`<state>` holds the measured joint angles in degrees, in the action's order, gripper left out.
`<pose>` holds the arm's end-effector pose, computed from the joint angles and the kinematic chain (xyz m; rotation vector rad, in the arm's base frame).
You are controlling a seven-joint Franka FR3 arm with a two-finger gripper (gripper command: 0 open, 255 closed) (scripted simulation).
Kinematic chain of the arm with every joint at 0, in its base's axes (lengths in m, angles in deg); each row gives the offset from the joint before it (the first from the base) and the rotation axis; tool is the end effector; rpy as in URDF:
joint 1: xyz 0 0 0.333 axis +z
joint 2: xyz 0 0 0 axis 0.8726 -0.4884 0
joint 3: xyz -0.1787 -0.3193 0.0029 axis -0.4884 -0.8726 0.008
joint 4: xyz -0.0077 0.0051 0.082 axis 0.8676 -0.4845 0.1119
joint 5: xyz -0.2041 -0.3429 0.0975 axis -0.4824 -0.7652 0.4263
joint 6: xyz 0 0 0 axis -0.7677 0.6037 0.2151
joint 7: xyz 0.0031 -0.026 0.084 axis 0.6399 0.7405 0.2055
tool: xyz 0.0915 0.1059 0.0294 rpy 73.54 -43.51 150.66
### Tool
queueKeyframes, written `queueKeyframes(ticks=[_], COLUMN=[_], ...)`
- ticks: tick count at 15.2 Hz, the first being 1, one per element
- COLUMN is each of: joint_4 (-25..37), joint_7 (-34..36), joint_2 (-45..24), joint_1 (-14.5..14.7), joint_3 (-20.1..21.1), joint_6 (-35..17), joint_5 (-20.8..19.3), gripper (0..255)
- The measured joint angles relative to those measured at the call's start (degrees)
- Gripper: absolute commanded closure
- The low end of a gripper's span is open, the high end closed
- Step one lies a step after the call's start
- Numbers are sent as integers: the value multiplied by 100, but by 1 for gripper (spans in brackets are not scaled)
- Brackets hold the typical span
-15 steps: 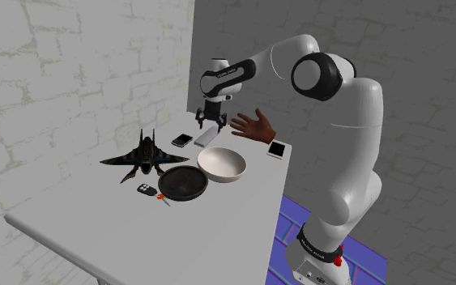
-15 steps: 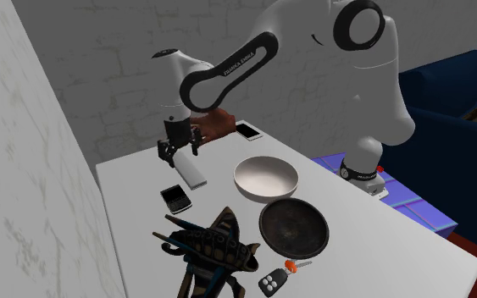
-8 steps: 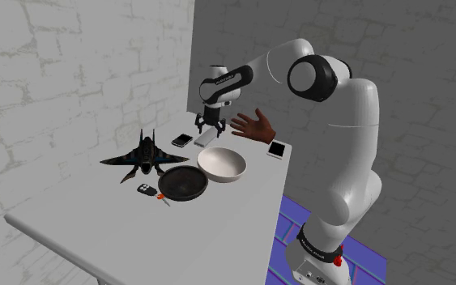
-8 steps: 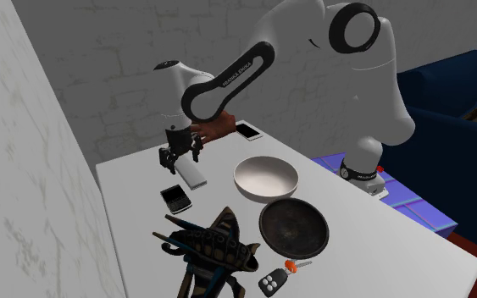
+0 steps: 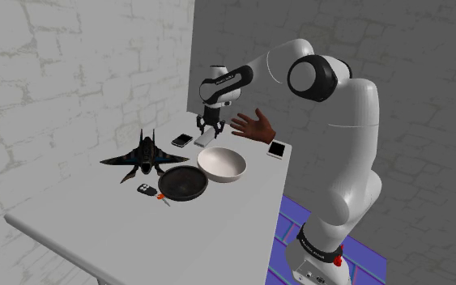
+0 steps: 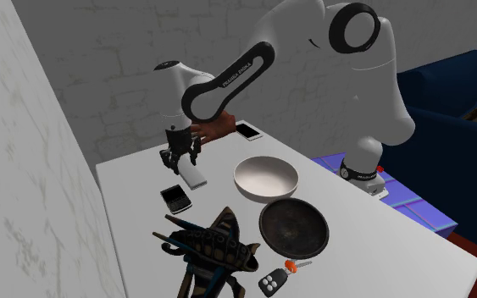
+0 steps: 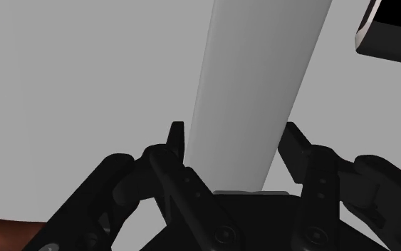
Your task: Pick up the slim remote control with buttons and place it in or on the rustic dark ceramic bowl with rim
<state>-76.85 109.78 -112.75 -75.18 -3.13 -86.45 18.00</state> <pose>0.6696 -0.1383 0.3301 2.6820 -1.5970 -0.0023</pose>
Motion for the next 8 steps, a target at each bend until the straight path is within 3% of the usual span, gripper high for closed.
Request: queueKeyframes(ticks=[8], joint_4=[22], joint_7=[-4], joint_2=[11], joint_1=[-2], joint_3=[0], joint_6=[35], joint_5=[2], gripper=[255])
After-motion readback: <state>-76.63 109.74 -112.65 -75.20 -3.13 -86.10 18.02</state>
